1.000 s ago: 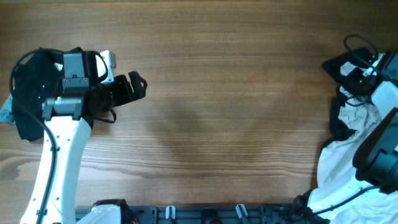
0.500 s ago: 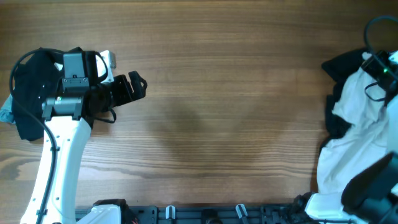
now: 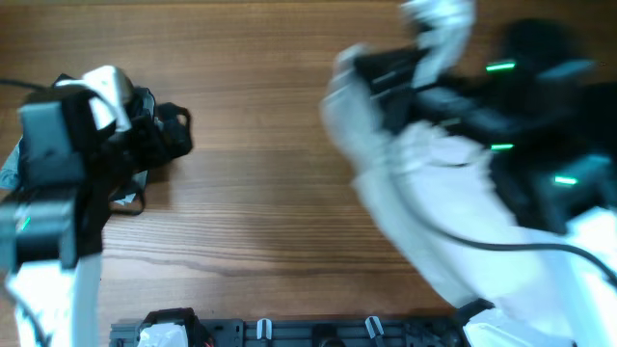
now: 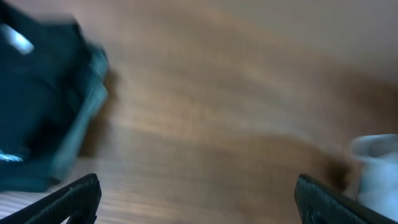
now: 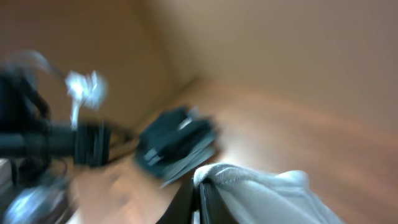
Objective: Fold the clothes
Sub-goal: 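Lift the grey t-shirt with the right gripper and drag it leftward onto the table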
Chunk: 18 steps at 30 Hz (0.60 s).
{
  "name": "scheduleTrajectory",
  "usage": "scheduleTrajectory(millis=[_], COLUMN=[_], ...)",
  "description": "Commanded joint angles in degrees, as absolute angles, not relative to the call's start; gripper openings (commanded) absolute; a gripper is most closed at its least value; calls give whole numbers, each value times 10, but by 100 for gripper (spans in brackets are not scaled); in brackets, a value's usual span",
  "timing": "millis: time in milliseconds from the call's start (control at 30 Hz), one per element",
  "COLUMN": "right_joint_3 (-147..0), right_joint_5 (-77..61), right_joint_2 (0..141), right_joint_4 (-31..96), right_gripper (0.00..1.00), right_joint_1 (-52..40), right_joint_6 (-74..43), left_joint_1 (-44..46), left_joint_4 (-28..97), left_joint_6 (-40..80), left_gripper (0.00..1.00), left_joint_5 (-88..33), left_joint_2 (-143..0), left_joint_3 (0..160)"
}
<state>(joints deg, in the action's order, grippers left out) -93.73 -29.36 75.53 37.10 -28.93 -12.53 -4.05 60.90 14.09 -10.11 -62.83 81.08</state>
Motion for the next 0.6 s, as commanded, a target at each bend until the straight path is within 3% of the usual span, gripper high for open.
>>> scheduleTrajectory(millis=[0, 67, 133, 267, 433, 567], right_joint_3=[-941, -941, -941, -941, -941, -941], right_joint_5=[-232, -189, -179, -132, -132, -132], right_joint_2=[843, 860, 843, 750, 655, 644], right_joint_4=[371, 385, 387, 414, 477, 524], right_gripper=[52, 72, 75, 79, 83, 85], right_joint_1=[-420, -420, -398, -302, -201, -187], right_joint_6=[-136, -153, -150, -152, -169, -178], left_joint_1=[-53, -53, -53, -40, 88, 158], left_joint_4=[613, 616, 618, 620, 594, 454], left_joint_6=[140, 139, 140, 108, 3, -13], left_gripper=[100, 100, 100, 100, 100, 99], left_joint_5=[-42, -16, -19, -137, -171, -169], left_joint_2=[-586, -567, -566, -636, -874, -1068], left_joint_3=[859, 863, 863, 863, 863, 863])
